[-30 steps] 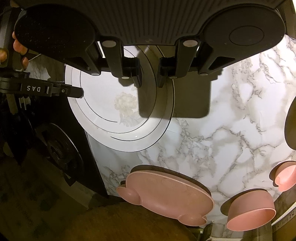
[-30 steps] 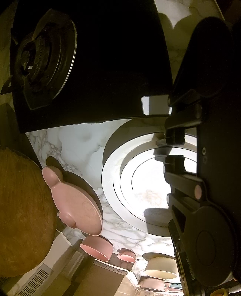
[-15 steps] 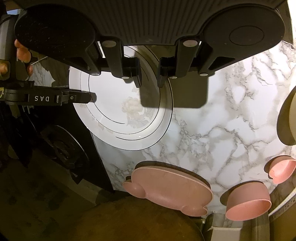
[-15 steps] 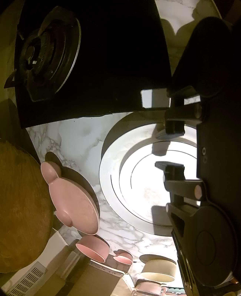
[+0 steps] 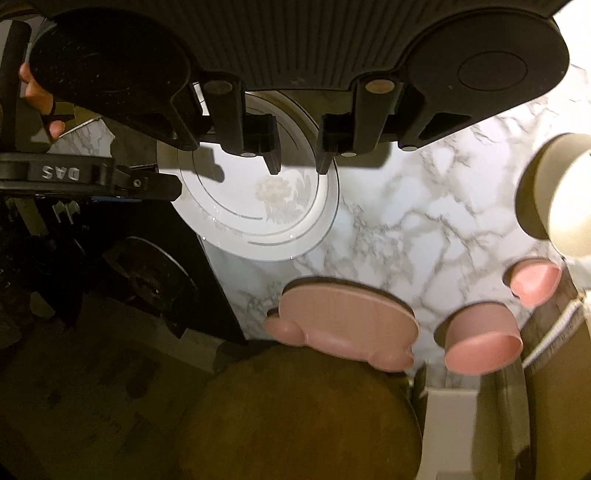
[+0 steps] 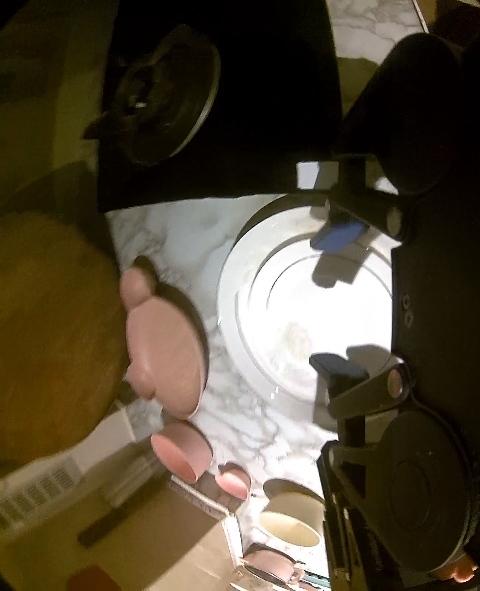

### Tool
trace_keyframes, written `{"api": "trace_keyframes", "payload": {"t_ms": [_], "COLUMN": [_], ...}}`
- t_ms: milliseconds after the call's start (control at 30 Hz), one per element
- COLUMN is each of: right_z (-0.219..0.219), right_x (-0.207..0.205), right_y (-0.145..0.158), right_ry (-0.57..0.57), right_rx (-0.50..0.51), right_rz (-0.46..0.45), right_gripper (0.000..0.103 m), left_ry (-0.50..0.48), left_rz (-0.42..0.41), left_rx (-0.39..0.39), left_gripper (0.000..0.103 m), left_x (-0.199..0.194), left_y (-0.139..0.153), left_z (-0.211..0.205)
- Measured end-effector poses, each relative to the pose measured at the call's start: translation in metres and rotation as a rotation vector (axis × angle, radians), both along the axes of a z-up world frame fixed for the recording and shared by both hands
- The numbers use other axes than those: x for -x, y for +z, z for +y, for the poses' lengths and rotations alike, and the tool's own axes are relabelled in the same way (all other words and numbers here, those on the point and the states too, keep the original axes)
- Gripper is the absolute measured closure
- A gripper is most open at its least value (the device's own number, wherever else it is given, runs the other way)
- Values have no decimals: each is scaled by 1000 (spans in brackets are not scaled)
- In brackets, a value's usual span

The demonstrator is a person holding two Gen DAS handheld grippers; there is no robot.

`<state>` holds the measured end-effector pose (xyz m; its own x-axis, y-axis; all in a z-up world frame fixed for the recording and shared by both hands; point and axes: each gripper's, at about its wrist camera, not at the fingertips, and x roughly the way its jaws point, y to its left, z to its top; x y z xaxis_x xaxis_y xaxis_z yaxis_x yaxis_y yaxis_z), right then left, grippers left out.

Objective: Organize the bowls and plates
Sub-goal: 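Lower the small plate onto the large plate and open both grippers, then withdraw both tools from the plate stack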

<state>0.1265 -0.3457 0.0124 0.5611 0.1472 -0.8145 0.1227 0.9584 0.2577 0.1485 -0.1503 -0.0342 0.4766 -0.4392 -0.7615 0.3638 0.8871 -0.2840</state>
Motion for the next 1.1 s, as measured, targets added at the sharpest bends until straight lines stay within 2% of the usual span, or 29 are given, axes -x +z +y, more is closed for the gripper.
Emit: {"api": "trace_keyframes", "payload": {"t_ms": [100,233,300,333,367,433,600,667,767,900,1100], "right_z": [11,24,29,32,34,39,48,52,57,53,33], "right_x": [8,15,17,18,19,20,20,16,6,-16,-61], "right_y": [14,30,35,37,39,43,51,53,53,47,35], "right_ry": [29,43,39,38,38,34,43,54,71,80,63], "right_rx": [40,89,112,125,138,164,222,255,307,303,241], "right_rz": [-68,-139,-169,-181,-192,-212,-279,-301,-325,-310,-234], "right_gripper": [18,11,8,7,5,4,0,0,0,0,0], "left_ry": [7,23,32,38,45,65,84,104,137,150,169], "left_rz": [-28,-59,-80,-91,-105,-150,-212,-234,-257,-253,-214], "left_rx": [-7,-8,-16,-19,-22,-25,-54,-68,-85,-116,-123], "left_gripper": [83,82,75,64,46,33,32,24,24,24,24], "left_x": [4,7,9,10,11,14,8,1,-9,-31,-75], "left_y": [8,18,22,24,27,33,41,42,42,38,26], "left_z": [5,11,13,14,15,18,19,20,20,15,5]}}
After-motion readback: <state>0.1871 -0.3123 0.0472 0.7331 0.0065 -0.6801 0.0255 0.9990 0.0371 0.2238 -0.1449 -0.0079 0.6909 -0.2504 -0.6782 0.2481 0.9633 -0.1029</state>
